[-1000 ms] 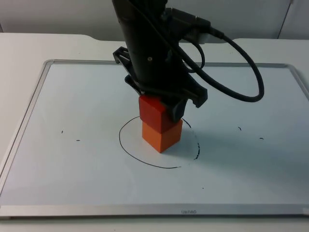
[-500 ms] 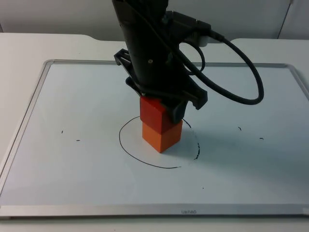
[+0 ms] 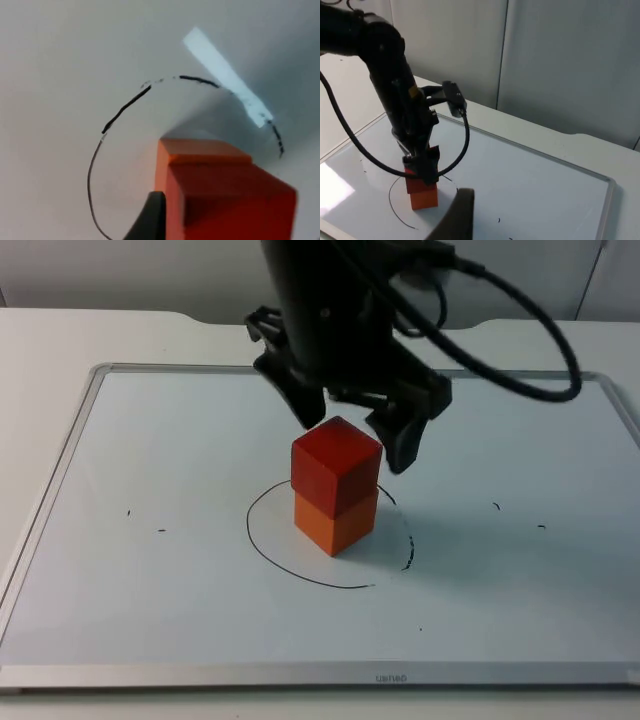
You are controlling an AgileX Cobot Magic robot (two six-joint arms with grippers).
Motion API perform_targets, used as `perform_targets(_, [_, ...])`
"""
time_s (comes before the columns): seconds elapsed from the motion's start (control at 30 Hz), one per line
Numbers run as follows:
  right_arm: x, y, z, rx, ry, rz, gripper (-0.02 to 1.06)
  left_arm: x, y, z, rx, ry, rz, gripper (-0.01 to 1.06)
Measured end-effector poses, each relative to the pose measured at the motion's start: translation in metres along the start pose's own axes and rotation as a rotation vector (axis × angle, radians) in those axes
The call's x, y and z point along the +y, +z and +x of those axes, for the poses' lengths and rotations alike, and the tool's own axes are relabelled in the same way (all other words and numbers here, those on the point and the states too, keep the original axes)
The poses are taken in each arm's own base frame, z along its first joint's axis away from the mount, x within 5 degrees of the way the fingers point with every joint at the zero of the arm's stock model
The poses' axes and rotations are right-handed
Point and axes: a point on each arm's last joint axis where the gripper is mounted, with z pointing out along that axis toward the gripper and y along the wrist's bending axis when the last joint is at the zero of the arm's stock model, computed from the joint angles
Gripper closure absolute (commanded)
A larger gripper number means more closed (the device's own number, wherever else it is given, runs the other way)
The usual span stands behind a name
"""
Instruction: Pick up one cube with the left hand and another cube with the right hand. First place the cube in the right hand at the target position, then stack the cube in the left hand on top.
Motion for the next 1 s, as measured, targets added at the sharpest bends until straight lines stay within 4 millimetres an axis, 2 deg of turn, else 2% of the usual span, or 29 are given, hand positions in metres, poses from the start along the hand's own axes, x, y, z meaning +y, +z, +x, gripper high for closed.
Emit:
perform_targets(0.03, [0.000,0.000,0.000,0.000,-0.001,0.002,0.11,-0.003,-0.013,-0.006,-0.020,-0.002,0.017,0.20])
perform_targets(0.07, [0.000,0.000,0.000,0.000,-0.001,0.002,0.11,-0.003,-0.013,-0.006,-0.020,-0.002,0.017,0.20])
perform_targets(0.1, [0.000,0.000,-0.001,-0.006,-0.001,0.001,0.11,-0.005,-0.024,-0.009,-0.037,-0.001,0.030,0.20])
perform_targets(0.17, [0.000,0.000,-0.002,-0.021,-0.001,-0.001,0.11,-0.013,-0.066,-0.016,-0.121,0.014,0.054,0.20])
perform_targets(0.2, [0.000,0.000,-0.002,-0.021,-0.001,-0.001,0.11,-0.013,-0.066,-0.016,-0.121,0.014,0.054,0.20])
perform_targets(0.3, [0.000,0.000,-0.004,-0.041,-0.001,-0.003,0.11,-0.024,-0.131,-0.014,-0.261,0.047,0.049,0.20])
perform_targets(0.33, [0.000,0.000,-0.004,-0.041,-0.001,-0.003,0.11,-0.024,-0.131,-0.014,-0.261,0.047,0.049,0.20])
perform_targets(0.4, [0.000,0.000,-0.006,-0.061,-0.001,-0.005,0.11,-0.037,-0.186,0.000,-0.373,0.089,0.040,0.20])
perform_targets(0.47, [0.001,0.000,-0.007,-0.078,-0.003,-0.007,0.11,-0.048,-0.231,0.019,-0.464,0.136,0.027,0.20])
perform_targets(0.5, [0.001,0.000,-0.008,-0.083,-0.007,-0.007,0.11,-0.053,-0.248,0.028,-0.501,0.158,0.019,0.20])
perform_targets(0.53, [0.001,0.000,-0.008,-0.083,-0.007,-0.007,0.11,-0.053,-0.248,0.028,-0.501,0.158,0.019,0.20])
perform_targets(0.57, [0.001,0.000,-0.008,-0.087,-0.010,-0.007,0.11,-0.060,-0.271,0.041,-0.551,0.190,0.002,0.20])
perform_targets(0.67, [0.002,0.001,-0.007,-0.090,-0.022,-0.018,0.11,-0.079,-0.318,0.076,-0.658,0.264,-0.027,0.20])
perform_targets(0.7, [0.002,0.001,-0.007,-0.090,-0.022,-0.018,0.11,-0.079,-0.318,0.076,-0.658,0.264,-0.027,0.20])
perform_targets(0.77, [0.004,0.001,-0.008,-0.096,-0.029,-0.033,0.11,-0.090,-0.337,0.102,-0.699,0.315,-0.032,0.20])
perform_targets(0.8, [0.005,0.001,-0.008,-0.099,-0.030,-0.044,0.11,-0.094,-0.340,0.114,-0.698,0.339,-0.030,0.20])
perform_targets(0.83, [0.005,0.001,-0.008,-0.099,-0.030,-0.044,0.11,-0.094,-0.340,0.114,-0.698,0.339,-0.030,0.20])
perform_targets(0.87, [0.006,0.001,-0.008,-0.103,-0.036,-0.058,0.11,-0.098,-0.345,0.138,-0.702,0.366,-0.024,0.20])
perform_targets(1.0, [0.010,0.004,-0.005,-0.092,-0.075,-0.091,0.11,-0.093,-0.321,0.187,-0.627,0.376,-0.040,0.20])
